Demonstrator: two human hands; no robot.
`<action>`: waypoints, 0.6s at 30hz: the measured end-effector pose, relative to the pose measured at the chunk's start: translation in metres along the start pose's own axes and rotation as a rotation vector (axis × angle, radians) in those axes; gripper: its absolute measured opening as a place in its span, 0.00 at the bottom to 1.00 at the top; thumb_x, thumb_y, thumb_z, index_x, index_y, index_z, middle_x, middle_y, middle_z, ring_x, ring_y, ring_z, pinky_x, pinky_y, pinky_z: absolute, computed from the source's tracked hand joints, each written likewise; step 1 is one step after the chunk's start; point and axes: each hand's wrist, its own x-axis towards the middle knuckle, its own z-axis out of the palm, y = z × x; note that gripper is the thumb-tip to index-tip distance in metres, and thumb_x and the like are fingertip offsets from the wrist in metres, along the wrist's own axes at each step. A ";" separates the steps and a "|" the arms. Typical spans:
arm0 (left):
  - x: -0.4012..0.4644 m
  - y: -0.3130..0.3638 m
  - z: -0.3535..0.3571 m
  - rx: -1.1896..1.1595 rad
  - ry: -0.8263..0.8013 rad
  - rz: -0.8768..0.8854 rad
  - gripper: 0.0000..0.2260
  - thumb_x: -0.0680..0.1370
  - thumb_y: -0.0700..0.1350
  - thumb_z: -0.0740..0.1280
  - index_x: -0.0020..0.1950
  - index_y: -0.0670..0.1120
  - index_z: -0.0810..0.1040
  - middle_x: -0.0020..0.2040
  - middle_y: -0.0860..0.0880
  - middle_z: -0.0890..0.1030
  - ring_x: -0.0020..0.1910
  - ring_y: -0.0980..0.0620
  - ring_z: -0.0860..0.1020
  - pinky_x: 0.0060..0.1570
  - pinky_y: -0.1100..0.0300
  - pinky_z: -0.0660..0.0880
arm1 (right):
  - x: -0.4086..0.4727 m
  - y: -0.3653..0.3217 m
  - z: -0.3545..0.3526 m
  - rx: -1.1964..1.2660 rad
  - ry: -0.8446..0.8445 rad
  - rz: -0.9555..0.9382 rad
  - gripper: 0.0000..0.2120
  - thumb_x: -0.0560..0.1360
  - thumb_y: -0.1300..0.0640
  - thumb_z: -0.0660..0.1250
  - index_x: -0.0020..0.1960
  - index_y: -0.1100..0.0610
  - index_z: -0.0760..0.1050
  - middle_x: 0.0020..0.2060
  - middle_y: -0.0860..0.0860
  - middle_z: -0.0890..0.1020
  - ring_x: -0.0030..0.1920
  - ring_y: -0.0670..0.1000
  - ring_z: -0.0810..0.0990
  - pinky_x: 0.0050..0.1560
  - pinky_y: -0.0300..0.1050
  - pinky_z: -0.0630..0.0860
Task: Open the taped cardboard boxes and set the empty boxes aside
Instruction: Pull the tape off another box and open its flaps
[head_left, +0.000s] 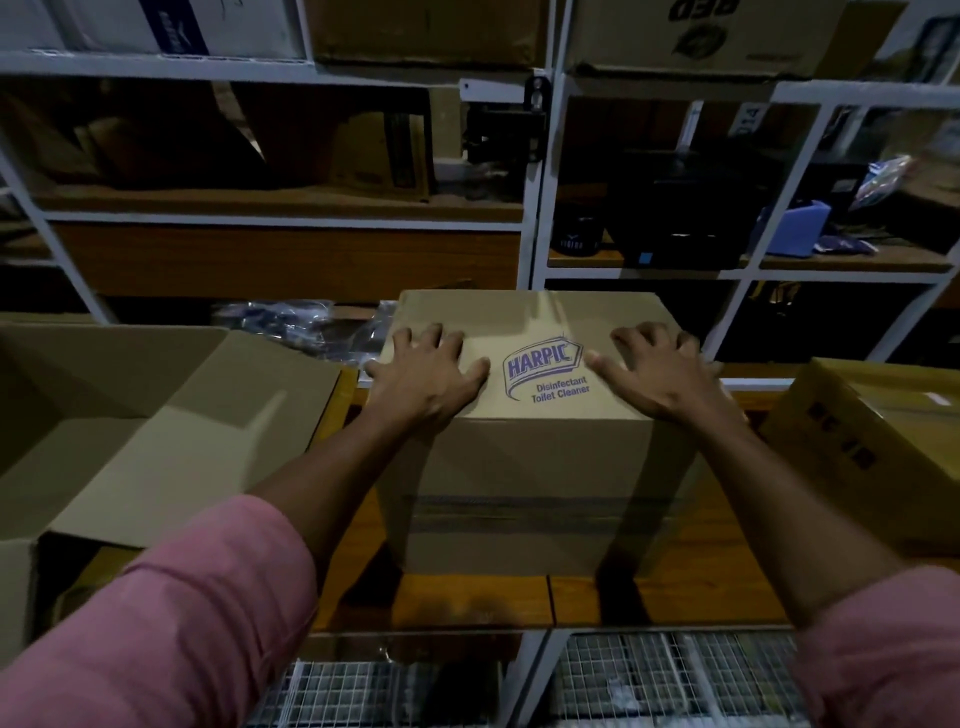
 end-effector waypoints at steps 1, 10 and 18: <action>-0.004 -0.001 0.000 -0.005 0.016 -0.004 0.33 0.77 0.71 0.46 0.76 0.55 0.62 0.80 0.50 0.61 0.77 0.39 0.55 0.64 0.24 0.61 | -0.003 -0.001 -0.001 0.006 0.013 -0.013 0.44 0.70 0.21 0.41 0.79 0.42 0.57 0.80 0.51 0.57 0.78 0.65 0.54 0.69 0.74 0.58; -0.100 0.003 0.007 0.040 0.215 0.044 0.31 0.81 0.68 0.48 0.81 0.55 0.53 0.83 0.52 0.52 0.81 0.43 0.49 0.65 0.28 0.63 | -0.108 0.003 -0.002 0.014 0.202 -0.038 0.37 0.75 0.24 0.44 0.77 0.42 0.56 0.80 0.49 0.54 0.79 0.62 0.50 0.67 0.77 0.58; -0.160 -0.015 0.061 0.049 0.272 0.069 0.36 0.80 0.67 0.55 0.83 0.52 0.53 0.84 0.45 0.51 0.80 0.38 0.53 0.63 0.28 0.65 | -0.182 -0.001 0.055 0.000 0.355 0.021 0.40 0.73 0.27 0.57 0.78 0.48 0.60 0.80 0.54 0.55 0.79 0.62 0.51 0.69 0.72 0.57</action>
